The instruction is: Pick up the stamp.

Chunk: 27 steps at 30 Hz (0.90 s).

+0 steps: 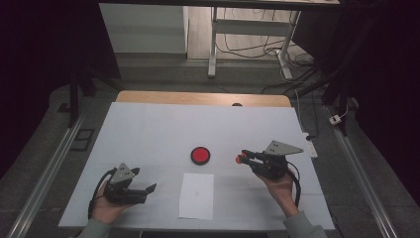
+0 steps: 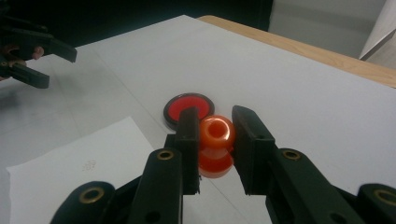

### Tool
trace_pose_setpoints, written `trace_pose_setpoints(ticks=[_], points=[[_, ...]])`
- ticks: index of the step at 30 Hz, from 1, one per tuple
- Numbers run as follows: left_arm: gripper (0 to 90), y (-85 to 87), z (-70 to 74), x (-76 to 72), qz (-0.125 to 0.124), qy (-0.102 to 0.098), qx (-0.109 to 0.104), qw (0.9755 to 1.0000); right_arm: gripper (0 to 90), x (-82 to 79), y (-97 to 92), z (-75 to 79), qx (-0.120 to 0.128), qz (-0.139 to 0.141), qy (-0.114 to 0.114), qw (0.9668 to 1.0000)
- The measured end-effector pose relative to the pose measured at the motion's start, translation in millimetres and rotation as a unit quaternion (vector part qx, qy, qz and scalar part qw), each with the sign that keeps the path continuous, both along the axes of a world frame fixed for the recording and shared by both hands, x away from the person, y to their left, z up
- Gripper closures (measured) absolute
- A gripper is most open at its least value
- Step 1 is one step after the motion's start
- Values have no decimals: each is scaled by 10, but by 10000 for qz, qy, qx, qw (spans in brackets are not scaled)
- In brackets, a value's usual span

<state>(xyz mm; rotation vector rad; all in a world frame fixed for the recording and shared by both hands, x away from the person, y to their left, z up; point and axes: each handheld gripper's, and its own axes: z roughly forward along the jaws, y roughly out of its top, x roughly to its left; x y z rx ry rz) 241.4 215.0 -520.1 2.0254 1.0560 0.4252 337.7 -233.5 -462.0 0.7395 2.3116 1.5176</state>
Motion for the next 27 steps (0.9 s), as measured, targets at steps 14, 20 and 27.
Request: trace_pose_setpoints(ticks=[14, 20, 27], points=[[161, -13, -4, 5, -37, 14, 10, 10000, 720, -35, 123, -19, -4, 223, -17, 9997], [161, -18, -7, 7, -42, 9, 40, 10000, 720, -61, 189, -18, 0, 335, 2, 9994], [161, -27, -11, 8, -56, 11, 67, 10000, 721, -92, 291, -30, -12, 452, 15, 9990]])
